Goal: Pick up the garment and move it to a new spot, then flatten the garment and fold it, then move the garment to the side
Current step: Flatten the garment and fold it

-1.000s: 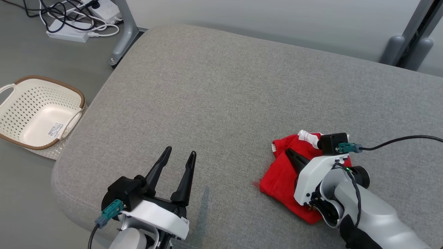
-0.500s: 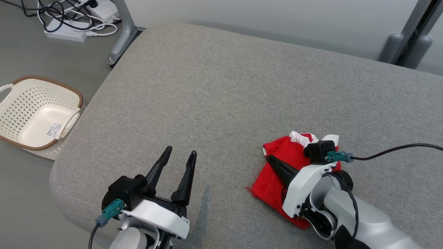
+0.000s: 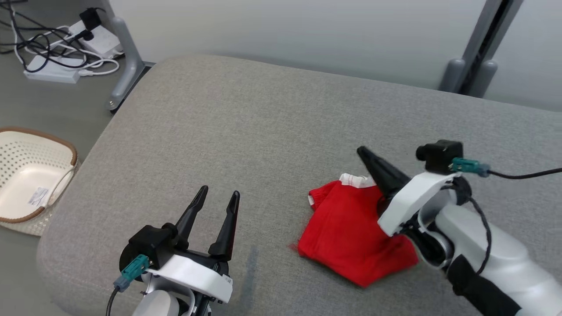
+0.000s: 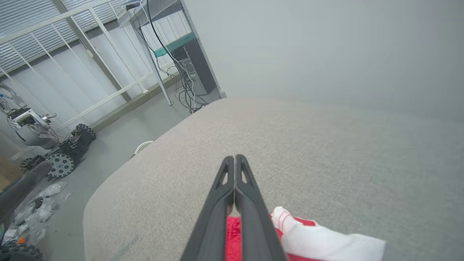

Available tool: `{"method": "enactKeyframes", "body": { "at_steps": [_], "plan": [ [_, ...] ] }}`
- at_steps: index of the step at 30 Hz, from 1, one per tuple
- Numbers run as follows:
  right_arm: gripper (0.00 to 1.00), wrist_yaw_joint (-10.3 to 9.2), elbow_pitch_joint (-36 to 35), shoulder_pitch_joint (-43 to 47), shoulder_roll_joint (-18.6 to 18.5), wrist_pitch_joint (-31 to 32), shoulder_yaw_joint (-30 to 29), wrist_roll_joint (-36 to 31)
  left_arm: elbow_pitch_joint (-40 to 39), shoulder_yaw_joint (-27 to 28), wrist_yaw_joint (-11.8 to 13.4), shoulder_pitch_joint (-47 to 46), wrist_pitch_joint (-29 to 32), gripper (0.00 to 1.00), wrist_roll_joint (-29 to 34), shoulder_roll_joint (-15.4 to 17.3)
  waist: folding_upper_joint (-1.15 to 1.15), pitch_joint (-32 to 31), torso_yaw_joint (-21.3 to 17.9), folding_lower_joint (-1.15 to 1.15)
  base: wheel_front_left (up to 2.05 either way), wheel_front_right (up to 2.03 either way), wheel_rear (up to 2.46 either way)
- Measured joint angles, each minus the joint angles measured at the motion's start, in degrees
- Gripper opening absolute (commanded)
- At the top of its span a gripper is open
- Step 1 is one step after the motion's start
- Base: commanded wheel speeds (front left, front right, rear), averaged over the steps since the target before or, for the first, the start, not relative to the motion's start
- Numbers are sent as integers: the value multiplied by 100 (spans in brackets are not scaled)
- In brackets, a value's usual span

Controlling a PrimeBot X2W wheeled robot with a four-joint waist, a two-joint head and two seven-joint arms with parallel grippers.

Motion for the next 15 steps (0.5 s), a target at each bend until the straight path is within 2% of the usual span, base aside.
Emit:
{"method": "enactKeyframes", "body": {
  "at_steps": [7, 9, 10, 11, 12, 15],
  "plan": [
    [0, 0, -488, 465, -353, -2, -1696, -1586, -69, 122, 15, 141, 0, 100, 67, -2, 0, -223, -402, 0, 0, 0, 0],
    [0, 0, -676, 716, -361, -2, -2220, -2059, -100, 168, 16, 151, 0, 100, 79, -2, 0, -279, -512, 0, 0, 0, 0],
    [0, 0, -676, 716, -361, -2, -2220, -2059, -100, 168, 16, 151, 0, 100, 79, -2, 0, -279, -512, 0, 0, 0, 0],
    [0, 0, -879, 992, -354, -1, -2724, -2610, -144, 207, 18, 168, 0, 100, 86, -3, 0, -331, -612, 0, 0, 0, 0],
    [0, 0, -879, 992, -354, -1, -2724, -2610, -144, 207, 18, 168, 0, 100, 86, -3, 0, -331, -612, 0, 0, 0, 0],
    [0, 0, -1232, 1462, -233, -2, -3483, -3293, -197, 299, 31, 237, 0, 100, 107, -3, 0, -401, -743, 0, 0, 0, 0]
  ]
}}
